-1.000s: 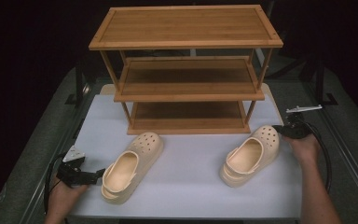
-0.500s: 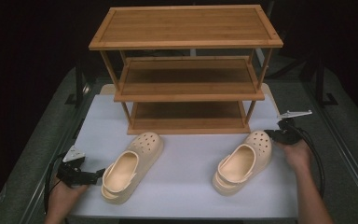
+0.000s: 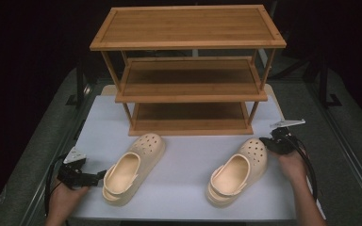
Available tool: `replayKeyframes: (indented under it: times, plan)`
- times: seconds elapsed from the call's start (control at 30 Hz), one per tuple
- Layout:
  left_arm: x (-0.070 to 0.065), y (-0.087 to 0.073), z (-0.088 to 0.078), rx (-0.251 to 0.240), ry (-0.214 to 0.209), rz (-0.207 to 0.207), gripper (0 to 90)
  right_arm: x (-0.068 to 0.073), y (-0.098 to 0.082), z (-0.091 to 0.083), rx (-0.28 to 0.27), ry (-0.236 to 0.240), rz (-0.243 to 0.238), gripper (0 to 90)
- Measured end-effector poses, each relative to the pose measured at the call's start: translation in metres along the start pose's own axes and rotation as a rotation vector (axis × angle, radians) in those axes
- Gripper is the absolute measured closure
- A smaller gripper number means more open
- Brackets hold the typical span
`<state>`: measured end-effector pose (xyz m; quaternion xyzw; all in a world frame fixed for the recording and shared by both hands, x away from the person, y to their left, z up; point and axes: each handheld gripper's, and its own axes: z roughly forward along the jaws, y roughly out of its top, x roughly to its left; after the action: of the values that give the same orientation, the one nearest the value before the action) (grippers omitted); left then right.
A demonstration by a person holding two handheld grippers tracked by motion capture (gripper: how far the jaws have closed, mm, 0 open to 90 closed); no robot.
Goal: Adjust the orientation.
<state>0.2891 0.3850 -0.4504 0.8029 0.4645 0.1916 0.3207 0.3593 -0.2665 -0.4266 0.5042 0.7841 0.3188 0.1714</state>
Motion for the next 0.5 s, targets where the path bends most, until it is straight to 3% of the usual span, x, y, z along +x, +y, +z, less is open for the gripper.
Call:
replayKeyframes:
  times: [0.27,0.37,0.5]
  plan:
    - [0.0,0.0,0.0,0.0,-0.001,0.0,0.0,-0.002,-0.009,-0.019,-0.048,0.012,0.019,89.8]
    - [0.0,0.0,0.0,0.0,0.0,0.0,0.0,-0.001,-0.023,-0.036,-0.068,0.051,0.017,89.8]
    - [0.0,0.0,0.0,0.0,-0.001,0.0,0.0,0.002,-0.036,-0.047,-0.074,0.061,0.001,89.8]
